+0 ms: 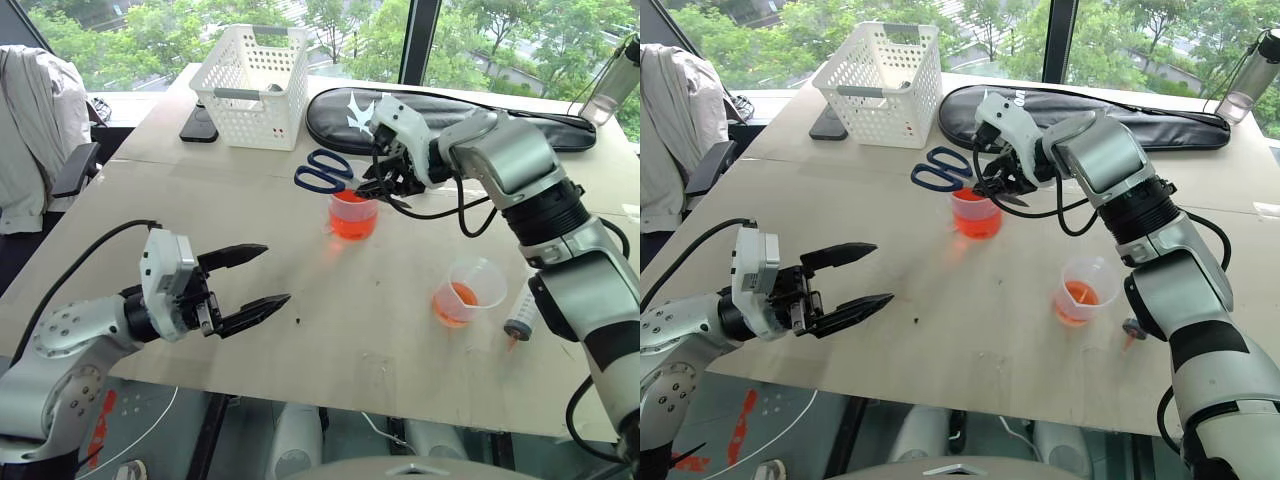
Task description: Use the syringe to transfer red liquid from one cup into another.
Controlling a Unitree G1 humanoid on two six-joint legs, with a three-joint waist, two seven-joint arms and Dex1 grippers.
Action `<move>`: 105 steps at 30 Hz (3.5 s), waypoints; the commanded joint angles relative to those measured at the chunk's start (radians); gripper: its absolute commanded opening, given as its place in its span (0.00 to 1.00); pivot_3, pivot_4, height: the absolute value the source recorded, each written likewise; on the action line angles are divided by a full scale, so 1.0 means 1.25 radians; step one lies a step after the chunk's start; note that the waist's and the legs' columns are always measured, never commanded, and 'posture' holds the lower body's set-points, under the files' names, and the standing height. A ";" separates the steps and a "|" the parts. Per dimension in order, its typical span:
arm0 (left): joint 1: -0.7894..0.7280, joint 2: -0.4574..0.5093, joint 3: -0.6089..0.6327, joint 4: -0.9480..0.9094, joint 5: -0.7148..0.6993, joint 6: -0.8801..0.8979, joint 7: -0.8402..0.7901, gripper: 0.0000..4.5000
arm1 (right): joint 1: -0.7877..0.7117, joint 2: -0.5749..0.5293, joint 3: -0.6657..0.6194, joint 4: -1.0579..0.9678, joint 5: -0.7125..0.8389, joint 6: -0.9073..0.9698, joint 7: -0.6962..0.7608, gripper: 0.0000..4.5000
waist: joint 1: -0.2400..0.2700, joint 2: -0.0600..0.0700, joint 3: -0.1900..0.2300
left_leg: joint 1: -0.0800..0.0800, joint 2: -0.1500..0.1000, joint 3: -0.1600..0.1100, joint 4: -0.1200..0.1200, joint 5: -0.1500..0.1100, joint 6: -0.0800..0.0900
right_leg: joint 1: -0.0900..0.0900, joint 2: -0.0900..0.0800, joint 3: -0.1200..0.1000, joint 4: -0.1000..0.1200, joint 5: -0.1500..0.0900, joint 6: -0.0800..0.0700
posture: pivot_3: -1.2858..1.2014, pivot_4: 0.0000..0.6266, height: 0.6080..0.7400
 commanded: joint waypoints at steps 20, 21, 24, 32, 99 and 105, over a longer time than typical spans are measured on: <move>0.035 -0.072 0.100 -0.010 -0.040 -0.079 0.029 1.00 | -0.033 0.024 -0.020 0.024 -0.050 -0.032 0.037 0.47 | -0.001 0.000 0.000 | 0.000 0.000 0.000 0.000 0.000 0.000 | 0.000 0.000 0.000 0.000 0.000 0.000 | 0.52 0.24 0.88; 0.038 -0.072 0.100 -0.006 -0.038 -0.084 0.026 1.00 | -0.033 0.025 -0.021 0.025 -0.051 -0.033 0.037 0.47 | -0.001 0.000 0.000 | 0.000 0.000 0.000 0.000 0.000 0.000 | 0.000 0.000 0.000 0.000 0.000 0.000 | 0.52 0.24 0.88; 0.041 -0.073 0.100 0.001 -0.037 -0.093 0.024 1.00 | -0.031 0.026 -0.020 0.030 -0.056 -0.038 0.039 0.34 | -0.001 0.000 0.000 | 0.000 0.000 0.000 0.000 0.000 0.000 | 0.000 0.000 0.000 0.000 0.000 -0.001 | 0.52 0.24 0.88; 0.028 -0.073 0.075 -0.016 -0.032 -0.087 0.053 1.00 | -0.020 0.019 -0.021 0.009 -0.065 -0.052 0.045 0.11 | 0.000 0.000 0.000 | 0.000 0.000 0.000 0.000 0.000 0.000 | 0.000 0.000 0.000 0.000 -0.001 -0.002 | 0.52 0.24 0.88; -0.108 -0.079 -0.084 0.033 -0.028 -0.069 0.003 1.00 | 0.591 -0.444 -0.597 -0.295 0.021 0.211 -0.287 0.98 | 0.008 0.003 -0.001 | -0.005 -0.001 -0.001 0.003 0.000 0.000 | -0.003 0.001 0.002 0.000 0.001 0.002 | 0.52 0.24 0.88; -0.190 -0.061 -0.114 0.006 -0.091 -0.028 -0.028 1.00 | 0.666 -0.442 -0.732 -0.515 0.159 0.513 -0.348 0.98 | 0.005 0.002 -0.002 | -0.003 -0.001 -0.002 0.004 0.000 0.000 | -0.001 0.002 0.002 0.000 0.001 0.002 | 0.52 0.24 0.88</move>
